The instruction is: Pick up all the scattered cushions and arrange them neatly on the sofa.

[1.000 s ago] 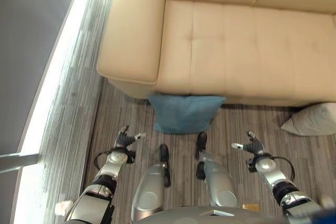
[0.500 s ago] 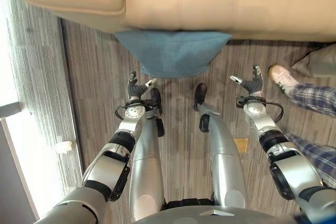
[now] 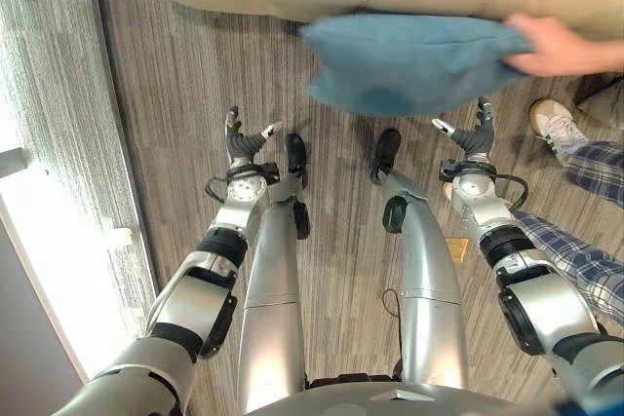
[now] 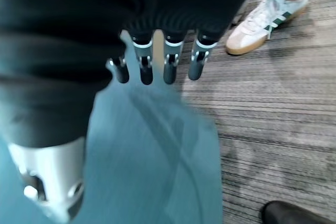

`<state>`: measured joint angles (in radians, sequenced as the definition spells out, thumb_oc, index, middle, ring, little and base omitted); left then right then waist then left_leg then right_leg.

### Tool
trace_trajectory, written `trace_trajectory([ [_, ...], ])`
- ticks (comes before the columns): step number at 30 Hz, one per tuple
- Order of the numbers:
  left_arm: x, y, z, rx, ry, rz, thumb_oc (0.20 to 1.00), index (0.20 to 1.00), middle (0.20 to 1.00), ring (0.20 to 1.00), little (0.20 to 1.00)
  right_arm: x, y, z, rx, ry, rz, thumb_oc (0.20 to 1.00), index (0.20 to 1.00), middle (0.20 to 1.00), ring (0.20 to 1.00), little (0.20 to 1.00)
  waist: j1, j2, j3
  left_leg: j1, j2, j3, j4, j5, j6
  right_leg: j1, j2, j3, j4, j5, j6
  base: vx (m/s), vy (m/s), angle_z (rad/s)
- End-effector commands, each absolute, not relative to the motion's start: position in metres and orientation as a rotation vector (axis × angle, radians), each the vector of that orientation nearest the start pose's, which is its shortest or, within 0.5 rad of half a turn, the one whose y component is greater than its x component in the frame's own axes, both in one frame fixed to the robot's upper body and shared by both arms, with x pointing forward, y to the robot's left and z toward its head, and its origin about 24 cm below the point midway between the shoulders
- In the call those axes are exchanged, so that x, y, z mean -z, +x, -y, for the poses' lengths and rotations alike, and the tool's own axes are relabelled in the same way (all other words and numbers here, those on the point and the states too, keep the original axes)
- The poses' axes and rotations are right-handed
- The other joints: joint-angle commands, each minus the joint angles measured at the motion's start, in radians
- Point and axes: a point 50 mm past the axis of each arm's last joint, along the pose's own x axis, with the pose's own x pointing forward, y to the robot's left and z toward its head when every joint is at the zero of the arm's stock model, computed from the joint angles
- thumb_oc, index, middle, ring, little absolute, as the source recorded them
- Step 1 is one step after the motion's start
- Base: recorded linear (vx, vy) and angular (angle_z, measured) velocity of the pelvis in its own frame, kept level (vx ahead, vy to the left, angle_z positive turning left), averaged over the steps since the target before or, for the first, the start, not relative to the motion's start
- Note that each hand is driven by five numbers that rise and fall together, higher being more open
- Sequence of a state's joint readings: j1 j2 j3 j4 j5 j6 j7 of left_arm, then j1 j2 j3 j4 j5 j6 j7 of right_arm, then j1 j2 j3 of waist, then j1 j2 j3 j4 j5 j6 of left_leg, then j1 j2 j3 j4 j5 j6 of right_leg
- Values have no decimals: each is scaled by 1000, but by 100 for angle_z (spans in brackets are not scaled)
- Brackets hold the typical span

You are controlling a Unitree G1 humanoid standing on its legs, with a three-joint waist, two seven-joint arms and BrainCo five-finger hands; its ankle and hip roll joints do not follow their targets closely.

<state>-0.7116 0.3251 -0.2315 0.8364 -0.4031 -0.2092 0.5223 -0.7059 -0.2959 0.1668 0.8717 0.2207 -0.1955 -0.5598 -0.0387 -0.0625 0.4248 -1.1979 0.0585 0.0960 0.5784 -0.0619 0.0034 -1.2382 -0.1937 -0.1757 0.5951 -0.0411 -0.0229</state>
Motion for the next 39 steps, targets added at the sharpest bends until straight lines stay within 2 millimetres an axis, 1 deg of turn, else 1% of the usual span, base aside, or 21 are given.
trace_trajectory([
  [1,-64,354,-202,-439,57,13,1000,1000,1000,1000,1000,-64,352,211,501,-193,28,1000,1000,1000,1000,1000,-11,40,-123,2,-1,-19,-79,-14,2,7,-16,36,46,-75,103,0,0,0],
  [6,-76,359,-197,-401,57,51,1000,1000,1000,1000,1000,-66,353,214,501,-193,29,1000,1000,1000,1000,1000,-13,49,-137,-34,-8,-24,-79,-8,3,-40,-17,46,60,-71,106,-3,0,1],
  [13,-81,361,-193,-374,55,69,1000,1000,1000,1000,1000,-70,355,216,498,-198,41,1000,1000,1000,1000,1000,-12,58,-146,-61,-15,-26,-87,2,7,-75,-14,56,68,-60,112,0,1,0],
  [17,-73,357,-191,-352,60,46,1000,1000,1000,1000,1000,-63,351,217,488,-201,24,1000,1000,1000,1000,1000,-13,61,-154,-41,-19,-25,-113,10,3,-54,-8,56,40,-44,116,0,0,0],
  [19,-66,354,-189,-338,58,24,1000,1000,1000,1000,1000,-57,348,216,480,-202,4,1000,1000,1000,1000,1000,-13,60,-157,-17,-20,-22,-127,14,2,-31,-5,54,26,-38,118,2,-1,-2],
  [22,-42,342,-185,-290,83,-50,1000,1000,1000,1000,1000,-32,333,218,448,-199,-79,1000,1000,1000,1000,1000,-12,60,-169,95,-24,-20,-199,26,-7,66,0,46,-20,-22,126,8,10,-1],
  [23,-28,334,-184,-264,103,-96,1000,1000,1000,1000,1000,-18,324,221,433,-210,-129,1000,1000,1000,1000,1000,-13,58,-171,165,-29,-20,-236,31,-13,128,0,42,-50,-12,128,14,23,-7],
  [25,-10,322,-188,-250,133,-160,1000,1000,1000,1000,1000,2,310,225,412,-230,-210,1000,1000,1000,1000,1000,-12,54,-173,271,-40,-23,-292,41,-22,217,-3,33,-95,6,137,-21,18,-13],
  [26,10,308,-191,-243,154,-238,1000,1000,1000,1000,1000,23,295,228,393,-258,-301,1000,1000,1000,1000,1000,-11,50,-179,367,-52,-25,-341,46,-29,303,1,22,-142,21,142,-30,26,-9],
  [28,31,292,-196,-239,185,-323,1000,1000,1000,1000,1000,42,279,231,380,-282,-393,1000,1000,1000,1000,1000,-10,45,-176,479,-63,-27,-395,54,-32,405,4,12,-196,38,148,0,0,0],
  [29,31,292,-196,-238,185,-324,1000,1000,1000,1000,1000,42,278,231,379,-282,-394,1000,1000,1000,1000,1000,-10,46,-172,486,-63,-28,-399,55,-32,412,4,11,-199,39,148,-44,26,-7],
  [30,51,276,-201,-227,220,-414,1000,1000,1000,1000,1000,61,260,236,372,-300,-488,1000,1000,1000,1000,1000,-16,40,-162,580,-69,-23,-443,89,-31,511,2,-7,-266,87,144,16,45,-5],
  [31,73,255,-207,-213,261,-523,1000,1000,1000,1000,1000,80,240,240,355,-338,-593,1000,1000,1000,1000,1000,-17,35,-165,691,-71,-23,-486,92,-34,627,6,-13,-320,99,150,66,60,0],
  [33,91,235,-213,-202,297,-617,1000,1000,1000,1000,1000,95,222,243,329,-385,-680,1000,1000,1000,1000,1000,-18,31,-161,793,-71,-18,-522,91,-36,732,11,-18,-362,102,155,187,59,3],
  [34,107,214,-217,-186,325,-712,1000,1000,1000,1000,1000,108,203,246,306,-424,-761,1000,1000,1000,1000,1000,-16,24,-170,873,-66,-13,-541,86,-36,825,17,-18,-400,103,159,213,72,-7],
  [35,114,203,-219,-185,333,-758,1000,1000,1000,1000,1000,112,195,248,298,-436,-791,1000,1000,1000,1000,1000,-16,20,-178,904,-65,-13,-549,85,-35,862,21,-14,-420,104,161,260,85,-12],
  [36,125,184,-224,-177,355,-834,1000,1000,1000,1000,1000,119,183,249,281,-454,-842,1000,1000,1000,1000,1000,-11,15,-187,965,-64,-12,-557,73,-30,922,33,0,-429,96,165,186,80,-14],
  [37,129,176,-225,-173,362,-864,1000,1000,1000,1000,1000,122,178,250,272,-467,-861,1000,1000,1000,1000,1000,-10,15,-194,991,-66,-14,-563,68,-24,937,38,7,-425,96,167,152,80,-27],
  [38,132,169,-227,-179,367,-888,1000,1000,1000,1000,1000,123,175,251,267,-468,-873,1000,1000,1000,1000,1000,-11,16,-200,1005,-69,-17,-566,68,-17,940,42,16,-412,110,175,80,69,-45],
  [39,135,164,-228,-179,373,-908,1000,1000,1000,1000,1000,124,173,252,265,-473,-879,1000,1000,1000,1000,1000,-10,18,-204,1027,-68,-14,-575,66,-13,953,48,25,-407,104,179,75,63,-45],
])
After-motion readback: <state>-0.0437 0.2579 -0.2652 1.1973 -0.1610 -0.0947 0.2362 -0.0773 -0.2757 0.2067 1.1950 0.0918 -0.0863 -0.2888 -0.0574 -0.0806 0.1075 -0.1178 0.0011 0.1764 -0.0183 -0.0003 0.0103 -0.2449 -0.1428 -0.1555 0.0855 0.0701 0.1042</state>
